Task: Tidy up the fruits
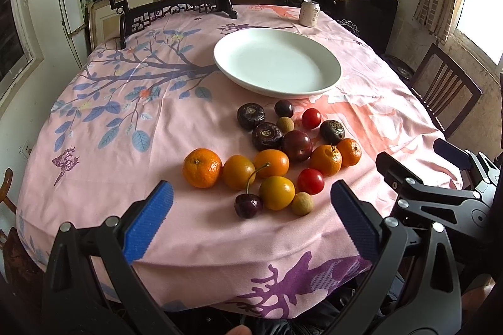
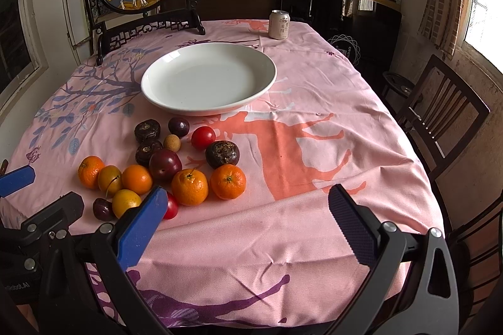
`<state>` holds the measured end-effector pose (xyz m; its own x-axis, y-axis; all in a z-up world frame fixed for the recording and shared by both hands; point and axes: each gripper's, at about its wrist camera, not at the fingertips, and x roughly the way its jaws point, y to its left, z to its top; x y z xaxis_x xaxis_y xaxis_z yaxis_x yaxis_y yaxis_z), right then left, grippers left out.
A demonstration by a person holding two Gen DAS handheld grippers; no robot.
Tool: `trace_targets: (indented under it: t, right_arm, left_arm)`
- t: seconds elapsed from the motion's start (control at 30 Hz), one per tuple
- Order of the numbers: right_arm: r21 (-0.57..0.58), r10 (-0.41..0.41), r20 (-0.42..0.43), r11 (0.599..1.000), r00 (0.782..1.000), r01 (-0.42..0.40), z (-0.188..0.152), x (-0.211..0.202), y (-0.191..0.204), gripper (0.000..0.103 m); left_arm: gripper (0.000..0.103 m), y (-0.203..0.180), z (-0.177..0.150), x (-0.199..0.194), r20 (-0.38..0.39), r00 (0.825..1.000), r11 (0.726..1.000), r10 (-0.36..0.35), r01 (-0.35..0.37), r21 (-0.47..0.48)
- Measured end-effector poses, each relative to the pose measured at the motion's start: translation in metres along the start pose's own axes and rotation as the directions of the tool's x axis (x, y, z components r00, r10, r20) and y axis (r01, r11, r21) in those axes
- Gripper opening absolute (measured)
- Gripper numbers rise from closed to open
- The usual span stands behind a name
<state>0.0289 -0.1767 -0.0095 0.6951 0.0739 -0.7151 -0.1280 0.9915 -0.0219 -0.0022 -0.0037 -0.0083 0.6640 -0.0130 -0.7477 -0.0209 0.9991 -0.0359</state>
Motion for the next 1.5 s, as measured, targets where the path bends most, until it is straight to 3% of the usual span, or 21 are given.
trace_targets:
  t: [1.5]
  right_arm:
    - [0.0,0.0,-0.006,1.0,1.0,0.0,0.0013,0.0047,0.0021,0.102]
  left_arm:
    - [0.101,-0.0055,-0.0032,0.0001,-0.001,1.0,1.0,-0.016,0.016,-0.008]
